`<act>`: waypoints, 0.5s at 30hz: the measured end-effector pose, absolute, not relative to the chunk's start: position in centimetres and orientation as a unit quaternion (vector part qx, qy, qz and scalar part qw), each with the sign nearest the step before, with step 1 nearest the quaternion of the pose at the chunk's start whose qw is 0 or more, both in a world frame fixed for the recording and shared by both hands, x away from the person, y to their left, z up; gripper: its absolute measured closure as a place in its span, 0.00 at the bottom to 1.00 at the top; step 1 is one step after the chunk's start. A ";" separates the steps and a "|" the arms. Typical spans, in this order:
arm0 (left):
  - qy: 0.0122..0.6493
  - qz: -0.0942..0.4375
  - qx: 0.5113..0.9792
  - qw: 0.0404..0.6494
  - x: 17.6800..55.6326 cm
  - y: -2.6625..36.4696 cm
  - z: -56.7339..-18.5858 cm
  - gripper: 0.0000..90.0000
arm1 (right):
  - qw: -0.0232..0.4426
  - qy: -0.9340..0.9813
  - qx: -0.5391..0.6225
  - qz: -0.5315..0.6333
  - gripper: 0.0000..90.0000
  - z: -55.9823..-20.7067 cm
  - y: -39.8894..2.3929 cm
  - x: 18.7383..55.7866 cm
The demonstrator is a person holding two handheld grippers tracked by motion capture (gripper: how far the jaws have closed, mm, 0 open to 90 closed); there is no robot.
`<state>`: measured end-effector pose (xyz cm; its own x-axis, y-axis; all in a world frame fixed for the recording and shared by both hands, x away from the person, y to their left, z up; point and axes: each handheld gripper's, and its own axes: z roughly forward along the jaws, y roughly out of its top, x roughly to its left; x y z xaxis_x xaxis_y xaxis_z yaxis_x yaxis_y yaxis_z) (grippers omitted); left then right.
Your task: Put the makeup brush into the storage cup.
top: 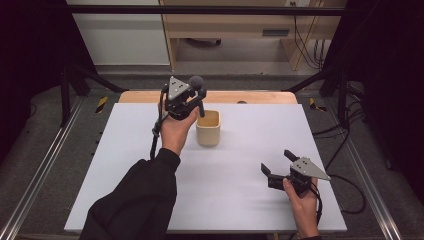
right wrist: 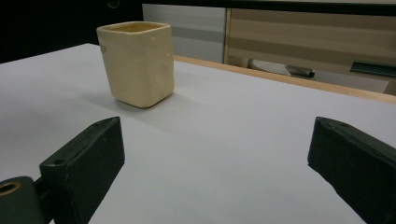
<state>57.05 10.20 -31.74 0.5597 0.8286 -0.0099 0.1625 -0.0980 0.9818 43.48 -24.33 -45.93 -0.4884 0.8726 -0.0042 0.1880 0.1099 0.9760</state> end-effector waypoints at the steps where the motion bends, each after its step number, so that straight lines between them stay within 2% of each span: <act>1: 0.364 0.296 0.680 0.563 57.1 10.2 -31.8 0.78 | 0.317 0.674 0.394 0.538 0.05 -45.9 -24.3 43.5; 15: 0.365 0.288 0.688 0.557 57.2 9.4 -33.1 0.78 | 0.317 0.674 0.393 0.539 0.05 -46.0 -24.4 43.4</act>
